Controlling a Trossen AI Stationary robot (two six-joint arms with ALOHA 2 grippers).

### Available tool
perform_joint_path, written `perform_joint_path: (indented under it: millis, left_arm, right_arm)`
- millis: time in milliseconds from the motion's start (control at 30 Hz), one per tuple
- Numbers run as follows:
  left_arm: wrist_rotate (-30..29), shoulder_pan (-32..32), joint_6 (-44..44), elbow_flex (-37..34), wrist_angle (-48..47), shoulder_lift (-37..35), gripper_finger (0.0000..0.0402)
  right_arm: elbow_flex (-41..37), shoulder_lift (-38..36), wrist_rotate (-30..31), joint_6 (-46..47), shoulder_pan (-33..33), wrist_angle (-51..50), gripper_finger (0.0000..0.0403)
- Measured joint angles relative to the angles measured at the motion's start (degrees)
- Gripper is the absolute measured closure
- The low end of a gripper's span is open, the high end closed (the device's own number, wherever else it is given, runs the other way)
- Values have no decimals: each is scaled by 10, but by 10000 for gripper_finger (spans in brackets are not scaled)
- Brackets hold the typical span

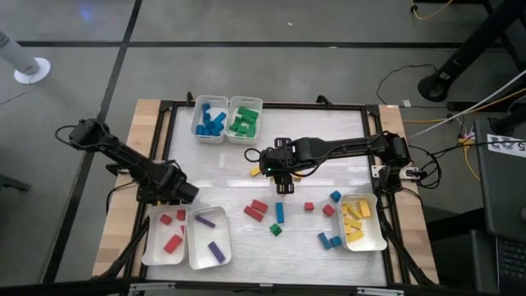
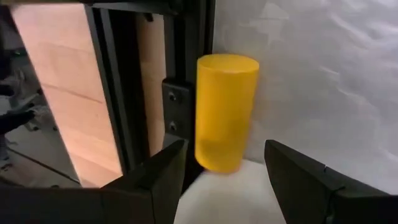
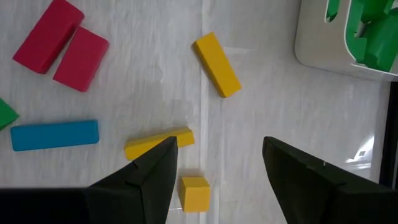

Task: Sort blocks
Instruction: Put the yellow block into the bottom right white bin

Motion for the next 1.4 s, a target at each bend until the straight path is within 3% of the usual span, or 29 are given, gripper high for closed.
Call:
perform_joint_path:
  millis: [300, 667, 867, 1133, 1400]
  left_arm:
    - [-12, -3, 9, -46, 139, -2, 194]
    - [-27, -3, 34, -44, 125, -1, 194]
    - [-26, -3, 21, -48, 134, -22, 194]
    - [-114, -2, 4, -47, 203, -93, 194]
    - [-193, -2, -2, -47, 181, -145, 194]
  right_arm:
    - [0, 0, 1, 0, 0, 0, 169]
    - [0, 0, 7, 0, 0, -1, 169]
    - [0, -2, 74, -1, 0, -15, 169]
    - [0, -3, 103, -1, -1, -19, 169]
    - [0, -3, 103, -1, -1, -19, 169]
